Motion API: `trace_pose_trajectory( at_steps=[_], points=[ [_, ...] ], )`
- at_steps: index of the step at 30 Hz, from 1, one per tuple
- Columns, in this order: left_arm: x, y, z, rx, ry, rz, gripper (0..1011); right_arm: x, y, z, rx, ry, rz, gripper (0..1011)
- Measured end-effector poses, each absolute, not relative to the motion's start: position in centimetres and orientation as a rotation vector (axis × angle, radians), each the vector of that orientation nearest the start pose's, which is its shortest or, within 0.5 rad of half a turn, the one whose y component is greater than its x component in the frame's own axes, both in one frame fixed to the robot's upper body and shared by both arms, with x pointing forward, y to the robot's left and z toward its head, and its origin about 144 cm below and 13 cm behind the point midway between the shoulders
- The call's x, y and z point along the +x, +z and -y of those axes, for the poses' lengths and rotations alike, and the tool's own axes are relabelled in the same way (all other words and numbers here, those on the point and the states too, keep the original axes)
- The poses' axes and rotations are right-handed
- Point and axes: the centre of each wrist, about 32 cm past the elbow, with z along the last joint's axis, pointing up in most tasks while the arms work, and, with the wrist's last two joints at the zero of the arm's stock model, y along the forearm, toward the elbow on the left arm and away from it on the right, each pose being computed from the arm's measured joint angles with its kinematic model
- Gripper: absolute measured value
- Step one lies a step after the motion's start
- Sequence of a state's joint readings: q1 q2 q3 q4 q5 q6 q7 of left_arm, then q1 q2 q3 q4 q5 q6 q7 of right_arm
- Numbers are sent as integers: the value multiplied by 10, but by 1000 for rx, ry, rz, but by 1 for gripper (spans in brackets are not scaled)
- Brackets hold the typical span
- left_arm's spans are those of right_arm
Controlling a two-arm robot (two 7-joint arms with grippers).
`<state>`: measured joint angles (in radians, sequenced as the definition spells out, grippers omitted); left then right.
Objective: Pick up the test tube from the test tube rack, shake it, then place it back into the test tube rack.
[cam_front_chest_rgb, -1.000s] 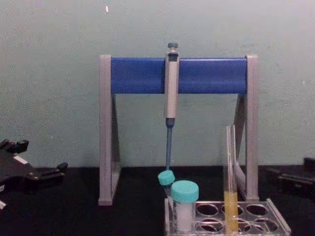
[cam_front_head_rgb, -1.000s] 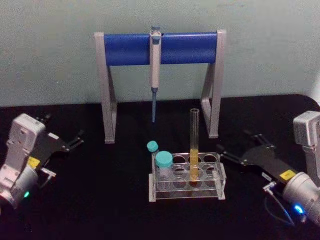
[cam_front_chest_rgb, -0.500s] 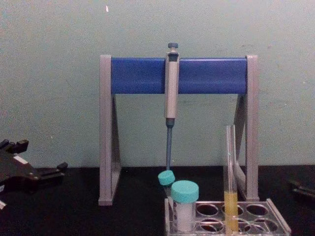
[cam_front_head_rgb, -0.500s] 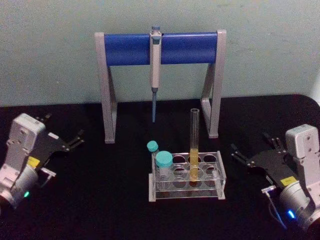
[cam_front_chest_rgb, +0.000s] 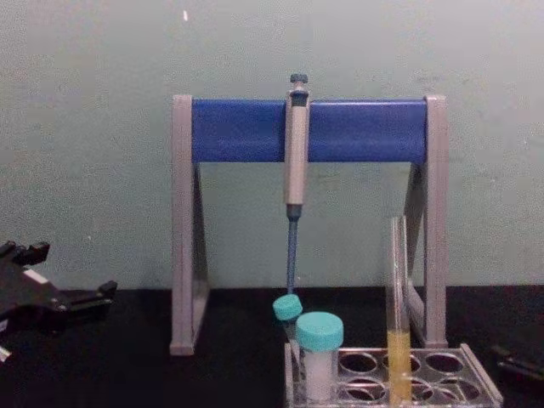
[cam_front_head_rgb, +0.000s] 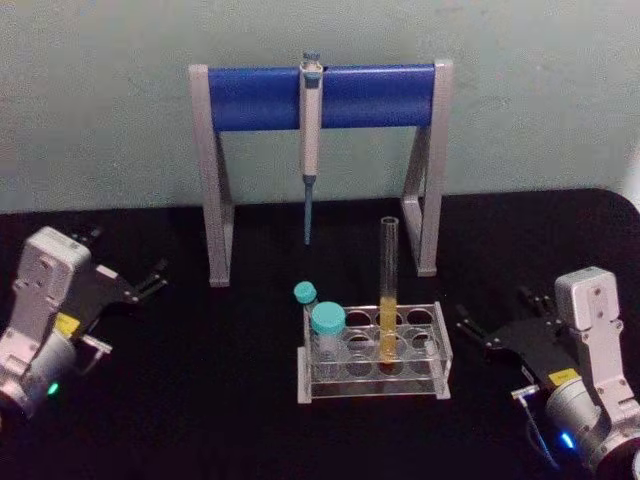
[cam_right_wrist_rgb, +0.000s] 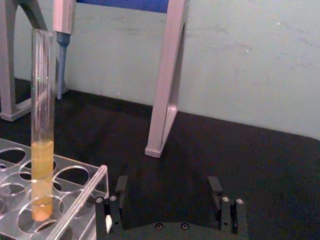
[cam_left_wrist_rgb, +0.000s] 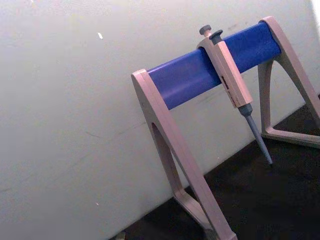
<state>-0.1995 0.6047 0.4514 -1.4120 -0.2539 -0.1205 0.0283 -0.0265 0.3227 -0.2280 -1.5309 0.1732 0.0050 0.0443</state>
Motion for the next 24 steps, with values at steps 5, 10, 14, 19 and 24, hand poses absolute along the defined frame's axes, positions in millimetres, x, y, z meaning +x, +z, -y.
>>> trace_pose_trajectory(
  at_steps=[5, 10, 14, 19, 24],
  points=[
    [489, 1140, -310, 304, 1248, 285, 1010, 442, 1113, 256, -212, -1308, 11, 1000],
    [489, 1140, -310, 305, 1248, 285, 1010, 442, 1113, 256, -213, -1307, 12, 1000],
    [489, 1140, -310, 305, 1248, 285, 1010, 442, 1114, 256, -213, -1308, 13, 1000],
    [489, 1140, -310, 304, 1248, 285, 1010, 441, 1114, 256, -213, -1308, 14, 1000],
    [489, 1140, -310, 304, 1248, 285, 1010, 441, 1114, 256, -213, -1308, 14, 1000]
  ],
)
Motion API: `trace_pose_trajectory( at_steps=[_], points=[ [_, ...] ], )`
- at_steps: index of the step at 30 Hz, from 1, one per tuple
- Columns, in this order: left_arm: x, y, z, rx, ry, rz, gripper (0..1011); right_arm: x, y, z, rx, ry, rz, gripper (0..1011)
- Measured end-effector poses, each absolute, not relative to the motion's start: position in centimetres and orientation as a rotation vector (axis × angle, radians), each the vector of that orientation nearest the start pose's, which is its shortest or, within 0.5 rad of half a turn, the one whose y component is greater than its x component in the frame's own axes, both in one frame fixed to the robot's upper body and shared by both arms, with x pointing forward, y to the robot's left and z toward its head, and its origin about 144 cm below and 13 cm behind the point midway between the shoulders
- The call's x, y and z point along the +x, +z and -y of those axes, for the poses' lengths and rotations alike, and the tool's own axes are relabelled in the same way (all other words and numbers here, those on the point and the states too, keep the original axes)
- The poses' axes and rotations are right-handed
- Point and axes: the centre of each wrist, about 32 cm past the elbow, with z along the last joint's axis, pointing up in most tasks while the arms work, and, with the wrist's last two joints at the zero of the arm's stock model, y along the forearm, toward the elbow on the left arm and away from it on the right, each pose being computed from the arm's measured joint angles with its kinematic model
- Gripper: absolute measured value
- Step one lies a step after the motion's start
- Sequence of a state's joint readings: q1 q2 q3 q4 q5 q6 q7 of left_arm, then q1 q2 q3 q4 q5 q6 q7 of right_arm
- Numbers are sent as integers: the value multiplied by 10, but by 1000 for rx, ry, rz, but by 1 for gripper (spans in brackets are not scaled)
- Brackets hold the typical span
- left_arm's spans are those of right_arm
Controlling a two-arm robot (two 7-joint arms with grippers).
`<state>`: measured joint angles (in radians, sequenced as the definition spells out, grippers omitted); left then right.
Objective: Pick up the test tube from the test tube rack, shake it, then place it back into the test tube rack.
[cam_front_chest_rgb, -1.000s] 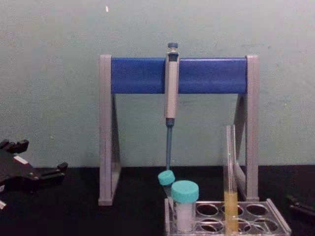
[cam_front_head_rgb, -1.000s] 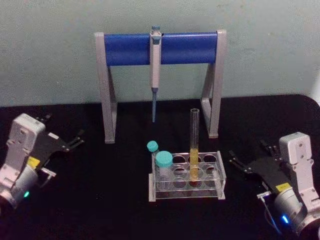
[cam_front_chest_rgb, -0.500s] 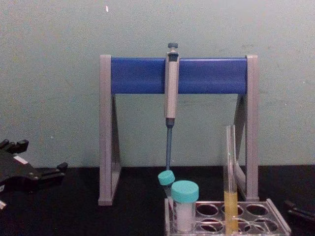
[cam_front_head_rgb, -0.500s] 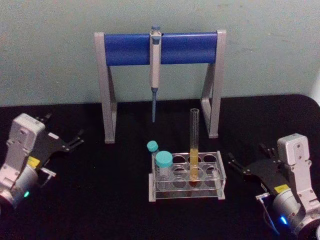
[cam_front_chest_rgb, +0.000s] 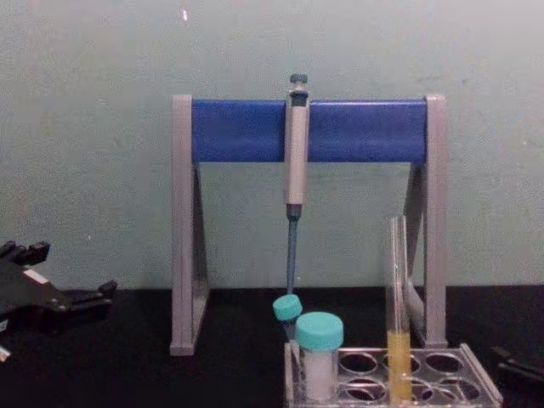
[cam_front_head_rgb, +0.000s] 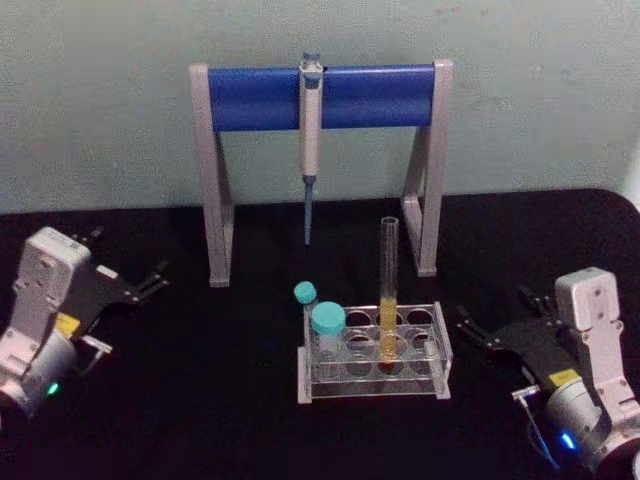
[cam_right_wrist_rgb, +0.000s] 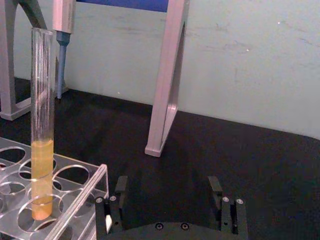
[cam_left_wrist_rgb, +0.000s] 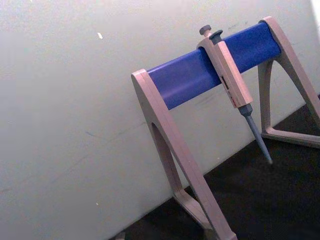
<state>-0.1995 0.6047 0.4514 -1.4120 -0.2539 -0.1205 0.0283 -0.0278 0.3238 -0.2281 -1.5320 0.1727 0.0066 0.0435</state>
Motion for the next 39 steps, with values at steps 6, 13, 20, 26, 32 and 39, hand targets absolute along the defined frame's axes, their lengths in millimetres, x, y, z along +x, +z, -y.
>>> trace_pose_trajectory(
  at_steps=[6, 13, 20, 26, 32, 39],
  points=[
    [489, 1140, -310, 304, 1248, 285, 1010, 441, 1114, 256, -213, -1309, 15, 1000],
    [489, 1140, -310, 305, 1248, 285, 1010, 441, 1114, 256, -213, -1309, 16, 1000],
    [489, 1140, -310, 304, 1248, 285, 1010, 441, 1114, 256, -213, -1309, 16, 1000],
    [489, 1140, -310, 304, 1248, 285, 1010, 441, 1114, 256, -213, -1309, 16, 1000],
    [489, 1140, -310, 304, 1248, 285, 1010, 441, 1114, 256, -213, -1309, 16, 1000],
    [489, 1140, -310, 305, 1248, 285, 1010, 441, 1114, 256, -213, -1309, 16, 1000]
  ],
)
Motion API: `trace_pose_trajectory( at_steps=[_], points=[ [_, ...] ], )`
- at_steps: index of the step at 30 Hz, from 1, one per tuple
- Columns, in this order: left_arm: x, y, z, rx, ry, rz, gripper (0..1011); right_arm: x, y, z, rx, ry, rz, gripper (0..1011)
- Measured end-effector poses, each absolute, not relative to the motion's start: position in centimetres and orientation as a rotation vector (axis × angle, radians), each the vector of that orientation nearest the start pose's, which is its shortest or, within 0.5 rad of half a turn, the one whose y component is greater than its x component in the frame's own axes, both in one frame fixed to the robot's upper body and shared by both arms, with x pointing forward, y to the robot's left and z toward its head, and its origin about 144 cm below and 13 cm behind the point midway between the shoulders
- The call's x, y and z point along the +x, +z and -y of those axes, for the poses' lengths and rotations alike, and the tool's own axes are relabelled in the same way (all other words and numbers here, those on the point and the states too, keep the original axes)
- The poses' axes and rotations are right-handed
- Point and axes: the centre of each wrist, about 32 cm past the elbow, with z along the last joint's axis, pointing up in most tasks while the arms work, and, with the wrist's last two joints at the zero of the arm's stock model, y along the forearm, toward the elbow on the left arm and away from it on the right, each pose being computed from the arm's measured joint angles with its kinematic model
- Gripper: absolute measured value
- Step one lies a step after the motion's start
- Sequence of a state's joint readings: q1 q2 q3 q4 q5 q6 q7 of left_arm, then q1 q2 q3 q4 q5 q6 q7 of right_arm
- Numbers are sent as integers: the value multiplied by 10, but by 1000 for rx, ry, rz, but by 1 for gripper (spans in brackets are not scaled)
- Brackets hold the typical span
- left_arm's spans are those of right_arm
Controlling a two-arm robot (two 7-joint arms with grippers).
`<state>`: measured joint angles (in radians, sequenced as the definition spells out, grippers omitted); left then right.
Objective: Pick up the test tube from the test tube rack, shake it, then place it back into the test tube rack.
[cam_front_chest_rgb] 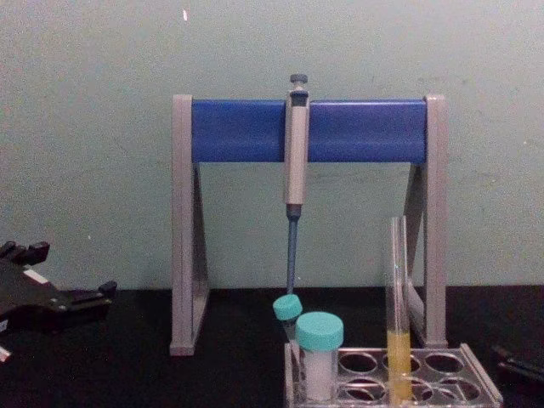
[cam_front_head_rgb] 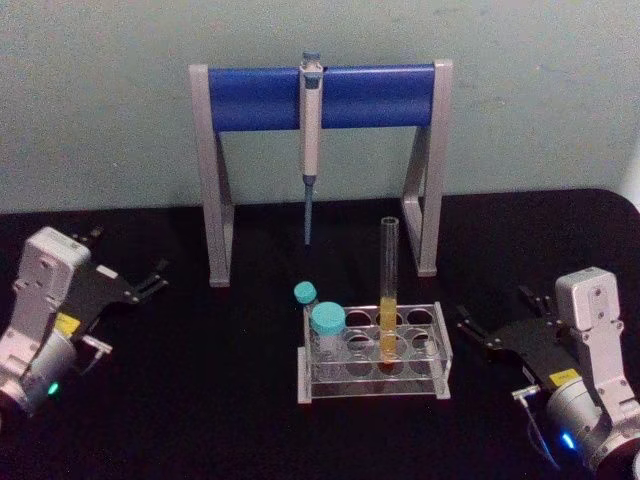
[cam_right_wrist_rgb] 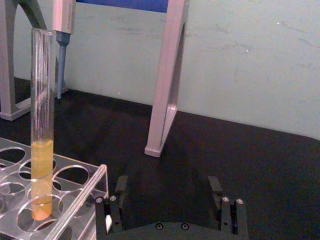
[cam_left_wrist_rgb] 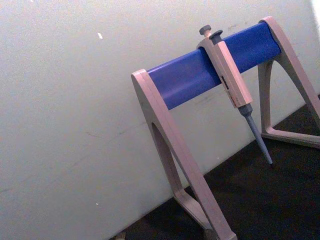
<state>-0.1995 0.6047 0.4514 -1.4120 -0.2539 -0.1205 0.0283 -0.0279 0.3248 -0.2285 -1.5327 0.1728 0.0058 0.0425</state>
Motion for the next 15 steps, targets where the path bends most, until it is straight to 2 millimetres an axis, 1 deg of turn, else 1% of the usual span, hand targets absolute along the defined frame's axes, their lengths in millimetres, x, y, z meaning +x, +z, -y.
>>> trace_pose_trajectory(
  at_steps=[15],
  points=[
    [489, 1140, -310, 304, 1248, 285, 1010, 441, 1114, 256, -213, -1309, 16, 1000]
  ],
)
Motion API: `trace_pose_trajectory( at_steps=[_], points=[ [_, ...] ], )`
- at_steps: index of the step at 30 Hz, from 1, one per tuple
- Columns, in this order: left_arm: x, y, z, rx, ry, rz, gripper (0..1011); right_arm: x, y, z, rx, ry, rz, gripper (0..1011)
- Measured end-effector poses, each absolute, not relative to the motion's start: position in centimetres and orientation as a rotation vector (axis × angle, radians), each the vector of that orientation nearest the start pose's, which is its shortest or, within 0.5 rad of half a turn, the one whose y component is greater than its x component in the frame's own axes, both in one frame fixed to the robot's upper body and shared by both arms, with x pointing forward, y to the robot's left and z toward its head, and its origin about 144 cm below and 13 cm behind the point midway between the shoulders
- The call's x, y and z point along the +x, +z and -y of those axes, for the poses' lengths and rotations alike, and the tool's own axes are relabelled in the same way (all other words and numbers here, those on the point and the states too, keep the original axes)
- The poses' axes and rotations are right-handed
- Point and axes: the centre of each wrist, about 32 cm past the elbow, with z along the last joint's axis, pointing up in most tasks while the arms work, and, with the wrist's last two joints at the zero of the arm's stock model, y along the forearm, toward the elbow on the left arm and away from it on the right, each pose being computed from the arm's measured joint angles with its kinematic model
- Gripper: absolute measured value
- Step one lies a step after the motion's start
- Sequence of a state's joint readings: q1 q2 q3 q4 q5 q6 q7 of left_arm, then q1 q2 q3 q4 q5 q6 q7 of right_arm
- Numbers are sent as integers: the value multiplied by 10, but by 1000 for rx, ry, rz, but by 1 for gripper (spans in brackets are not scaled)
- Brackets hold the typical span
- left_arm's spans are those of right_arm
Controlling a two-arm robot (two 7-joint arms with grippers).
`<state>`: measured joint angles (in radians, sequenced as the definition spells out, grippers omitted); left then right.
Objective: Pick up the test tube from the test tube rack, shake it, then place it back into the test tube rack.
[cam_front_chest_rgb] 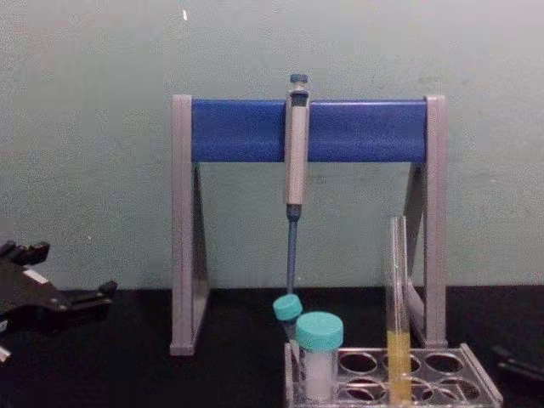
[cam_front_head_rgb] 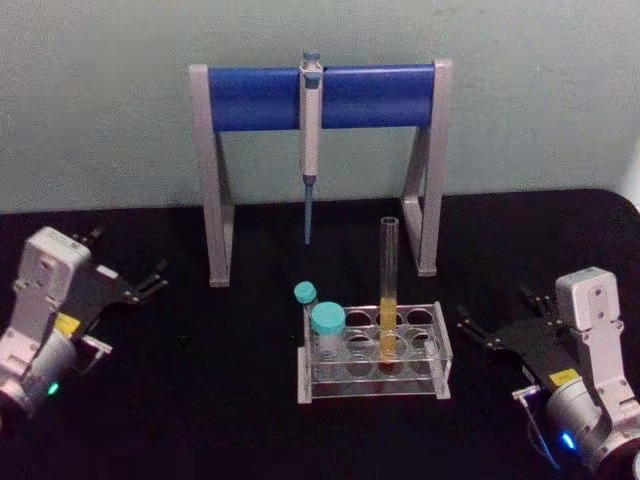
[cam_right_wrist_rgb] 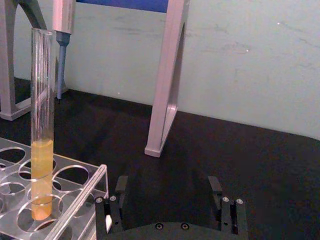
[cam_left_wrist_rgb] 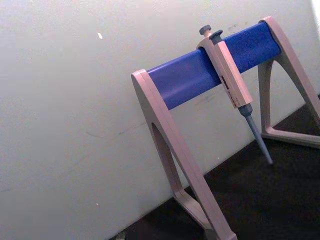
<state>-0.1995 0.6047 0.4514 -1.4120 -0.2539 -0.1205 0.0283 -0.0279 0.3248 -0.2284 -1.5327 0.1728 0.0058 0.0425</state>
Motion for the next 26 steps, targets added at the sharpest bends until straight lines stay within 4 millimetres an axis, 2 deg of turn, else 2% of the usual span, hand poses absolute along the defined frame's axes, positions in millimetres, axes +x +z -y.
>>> trace_pose_trajectory(
  at_steps=[26],
  points=[
    [489, 1140, -310, 304, 1248, 285, 1010, 441, 1114, 256, -213, -1309, 16, 1000]
  ],
)
